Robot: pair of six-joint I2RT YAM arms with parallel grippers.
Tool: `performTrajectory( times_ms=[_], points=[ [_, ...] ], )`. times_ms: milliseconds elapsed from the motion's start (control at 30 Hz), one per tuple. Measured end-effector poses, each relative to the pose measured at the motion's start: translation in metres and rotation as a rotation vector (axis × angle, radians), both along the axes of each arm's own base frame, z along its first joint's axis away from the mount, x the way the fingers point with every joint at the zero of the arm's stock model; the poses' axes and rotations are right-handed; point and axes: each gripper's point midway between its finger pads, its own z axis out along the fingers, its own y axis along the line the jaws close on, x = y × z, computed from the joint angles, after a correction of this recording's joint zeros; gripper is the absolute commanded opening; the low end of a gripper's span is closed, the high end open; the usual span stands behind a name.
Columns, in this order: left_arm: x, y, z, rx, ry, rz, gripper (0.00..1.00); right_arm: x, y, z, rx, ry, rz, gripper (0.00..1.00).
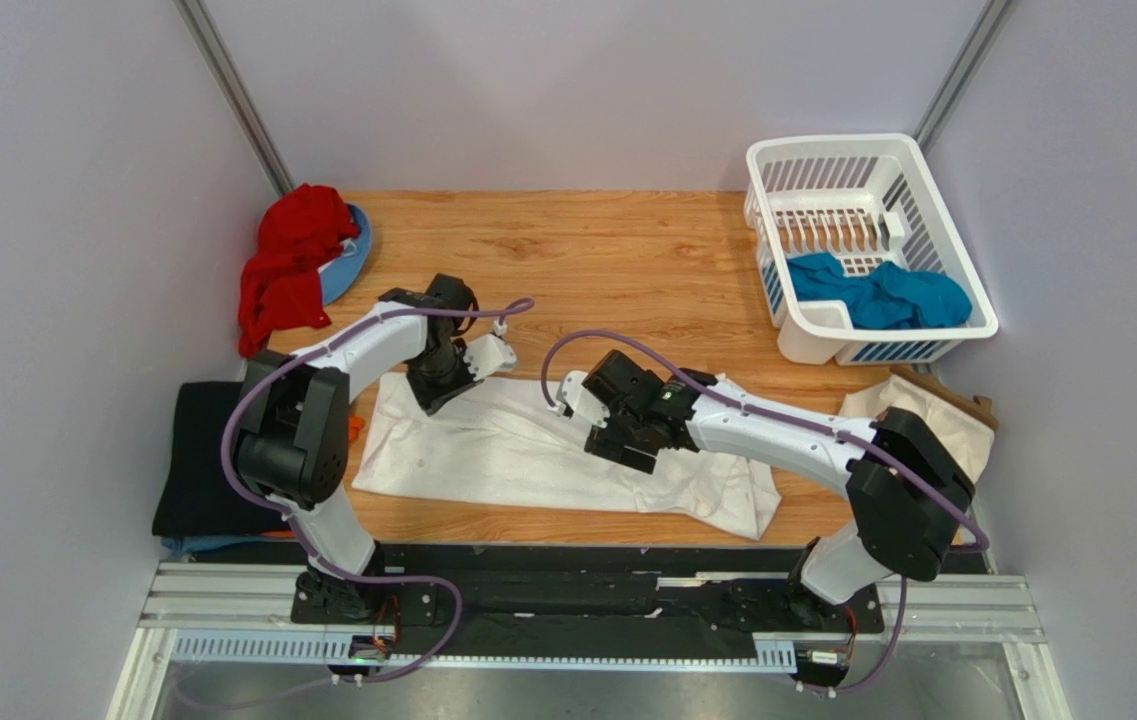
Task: Fold and stack the t-shirts
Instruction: Fold the tshirt
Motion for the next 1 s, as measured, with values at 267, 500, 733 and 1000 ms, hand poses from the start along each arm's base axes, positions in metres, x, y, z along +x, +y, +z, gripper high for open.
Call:
performTrajectory(
  times_ms=[267,500,733,1000],
  points=[
    [-0.006,0.0,-0.008,0.001,0.016,0.013,0.14,0.006,-0.041,-0.019,-0.058,0.021,-0.077,0.77],
    [-0.022,0.001,-0.022,0.014,0.061,0.007,0.15,0.022,-0.06,-0.036,-0.076,0.037,-0.125,0.77],
    [-0.022,0.003,-0.028,0.04,0.087,0.001,0.14,0.046,-0.062,-0.048,-0.102,0.053,-0.135,0.77],
    [-0.021,0.004,-0.028,0.07,0.123,-0.005,0.14,0.115,-0.067,-0.045,-0.075,0.013,-0.235,0.76]
  ],
)
